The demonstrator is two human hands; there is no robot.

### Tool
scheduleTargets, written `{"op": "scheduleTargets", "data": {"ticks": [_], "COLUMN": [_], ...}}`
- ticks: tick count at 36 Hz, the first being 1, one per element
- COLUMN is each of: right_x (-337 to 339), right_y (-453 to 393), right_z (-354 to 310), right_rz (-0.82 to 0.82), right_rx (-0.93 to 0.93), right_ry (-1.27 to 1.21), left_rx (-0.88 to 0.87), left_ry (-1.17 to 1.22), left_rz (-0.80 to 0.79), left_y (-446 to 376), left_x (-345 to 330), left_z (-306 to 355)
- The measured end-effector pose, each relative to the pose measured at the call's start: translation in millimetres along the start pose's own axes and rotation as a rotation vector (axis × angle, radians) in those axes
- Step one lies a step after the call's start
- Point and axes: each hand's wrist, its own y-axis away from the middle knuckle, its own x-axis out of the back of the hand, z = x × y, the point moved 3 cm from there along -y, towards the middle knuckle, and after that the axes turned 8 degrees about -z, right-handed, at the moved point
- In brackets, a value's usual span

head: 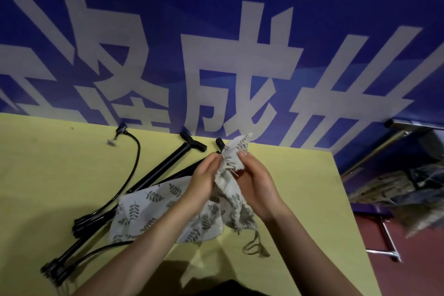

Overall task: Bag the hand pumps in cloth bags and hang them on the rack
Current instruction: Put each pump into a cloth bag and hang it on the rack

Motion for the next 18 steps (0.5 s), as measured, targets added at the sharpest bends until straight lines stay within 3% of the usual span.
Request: {"op": "scheduleTargets", "data": {"ticks": [7,14,18], "right_x": [6.9,-2.7,-4.0], "right_y": [11.6,9.5,5.8], "right_z": [5.6,21.6,19.1], "right_rz": [0.084,0.102,0.206], "right_rx": [-0.058,-0.101,-0.048], "right_ry": [0.503,0.716,0.648], "left_rx": [0.011,-0.027,-0.012], "left_ry": [0.178,0.059,0.048], "left_rz": [0.204,0.228,0.211], "left_y": [-11.0,-15.8,-10.6], "left_x": [15.0,11.6,5.3], "left_z": [0.8,-0.3,-8.0]}}
